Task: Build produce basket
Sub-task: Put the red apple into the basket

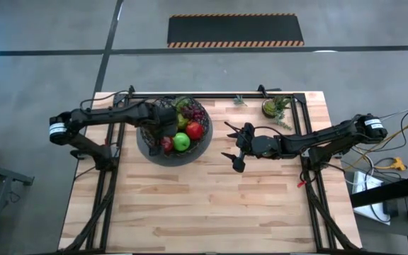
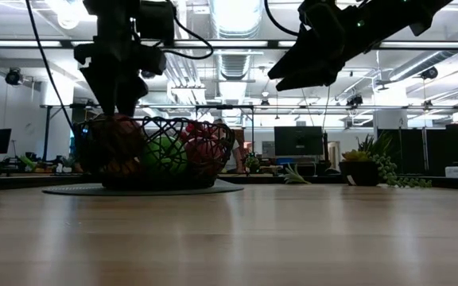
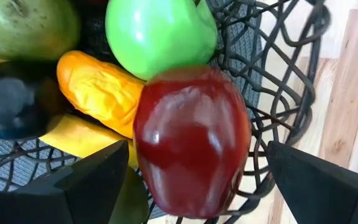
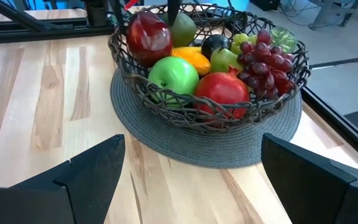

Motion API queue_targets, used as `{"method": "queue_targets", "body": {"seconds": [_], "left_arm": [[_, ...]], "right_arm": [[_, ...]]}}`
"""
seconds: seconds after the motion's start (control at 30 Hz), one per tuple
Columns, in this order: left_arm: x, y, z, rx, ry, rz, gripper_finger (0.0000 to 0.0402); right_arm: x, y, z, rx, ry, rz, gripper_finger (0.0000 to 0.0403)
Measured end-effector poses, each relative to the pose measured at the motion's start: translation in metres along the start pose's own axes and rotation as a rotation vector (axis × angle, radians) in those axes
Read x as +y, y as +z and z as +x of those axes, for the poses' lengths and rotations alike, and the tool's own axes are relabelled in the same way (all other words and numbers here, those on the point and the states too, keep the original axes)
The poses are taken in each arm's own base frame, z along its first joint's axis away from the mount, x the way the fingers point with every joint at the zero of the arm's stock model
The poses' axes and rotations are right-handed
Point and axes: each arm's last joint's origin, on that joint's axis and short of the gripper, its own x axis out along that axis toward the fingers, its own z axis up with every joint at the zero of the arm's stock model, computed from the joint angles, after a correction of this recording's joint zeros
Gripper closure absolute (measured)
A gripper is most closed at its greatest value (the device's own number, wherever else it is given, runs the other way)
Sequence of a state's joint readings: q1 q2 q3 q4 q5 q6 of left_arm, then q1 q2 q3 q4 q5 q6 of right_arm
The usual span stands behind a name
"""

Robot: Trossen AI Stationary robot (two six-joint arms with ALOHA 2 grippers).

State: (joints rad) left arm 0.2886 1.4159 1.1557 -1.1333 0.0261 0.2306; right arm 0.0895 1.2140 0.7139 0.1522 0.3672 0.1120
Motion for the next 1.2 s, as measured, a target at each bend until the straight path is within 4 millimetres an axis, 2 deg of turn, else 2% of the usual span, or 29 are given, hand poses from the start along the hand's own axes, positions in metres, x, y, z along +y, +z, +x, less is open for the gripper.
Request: {"method": "queue_targets", "body": {"seconds": [0.27,0.57,0.77,0.97,1.2], "left_arm": [[0.003,0.006,0.014,0.054,-0.012,-0.012,0.0043],[0.003,0.006,0.013,0.05,-0.012,0.005,0.0106],[0.003,0.006,0.012,0.044,-0.003,0.009,0.0115],[0.004,0.005,-0.01,-0.067,0.091,0.012,0.0117],[0.003,-0.001,-0.051,-0.432,0.209,-0.03,0.0118]], "right_arm": [[0.0,0.0,0.0,-0.002,0.0,0.001,0.0044],[0.0,-0.001,0.0,-0.001,0.0,0.001,0.0044],[0.0,-0.001,0.0,0.001,0.0,0.001,0.0044],[0.0,0.0,0.0,-0.02,0.002,0.007,0.0044],[0.0,0.0,0.0,-0.078,0.008,-0.006,0.0044]]}}
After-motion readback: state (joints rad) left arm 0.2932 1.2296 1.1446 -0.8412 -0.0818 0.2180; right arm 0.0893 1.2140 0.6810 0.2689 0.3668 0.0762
